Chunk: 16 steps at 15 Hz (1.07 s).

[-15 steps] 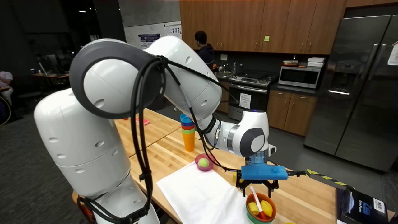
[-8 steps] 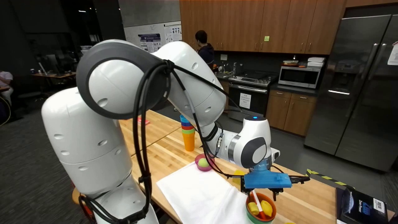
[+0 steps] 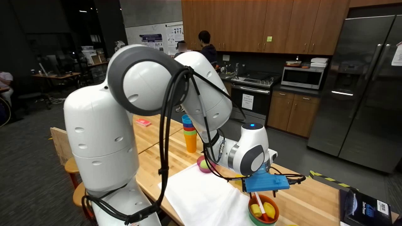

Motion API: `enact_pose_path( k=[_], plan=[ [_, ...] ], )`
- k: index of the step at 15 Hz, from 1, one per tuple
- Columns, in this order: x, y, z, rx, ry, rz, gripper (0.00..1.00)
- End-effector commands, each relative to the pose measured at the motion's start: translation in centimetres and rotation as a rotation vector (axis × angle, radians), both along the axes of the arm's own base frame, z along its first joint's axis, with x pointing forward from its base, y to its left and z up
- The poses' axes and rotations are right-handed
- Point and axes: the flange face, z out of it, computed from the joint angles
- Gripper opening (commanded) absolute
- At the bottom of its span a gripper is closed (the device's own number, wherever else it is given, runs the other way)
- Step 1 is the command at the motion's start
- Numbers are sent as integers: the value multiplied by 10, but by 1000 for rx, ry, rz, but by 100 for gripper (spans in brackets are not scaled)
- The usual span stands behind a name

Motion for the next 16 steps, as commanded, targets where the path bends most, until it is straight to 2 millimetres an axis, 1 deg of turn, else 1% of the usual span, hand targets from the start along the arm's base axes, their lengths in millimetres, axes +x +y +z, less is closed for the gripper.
enact_pose_path(
  k=[1, 3, 5, 6, 8, 10, 12, 16],
  plan=[
    [22, 8, -3, 10, -42, 39, 100],
    [36, 17, -6, 28, -60, 43, 100],
    [47, 17, -5, 41, -67, 55, 100],
    [52, 21, -7, 46, -72, 55, 100],
    [61, 15, -6, 54, -65, 48, 100],
    [65, 15, -8, 56, -36, 33, 100],
    [67, 11, -6, 71, -2, 37, 100],
    [69, 14, -6, 83, 58, 42, 100]
  ],
)
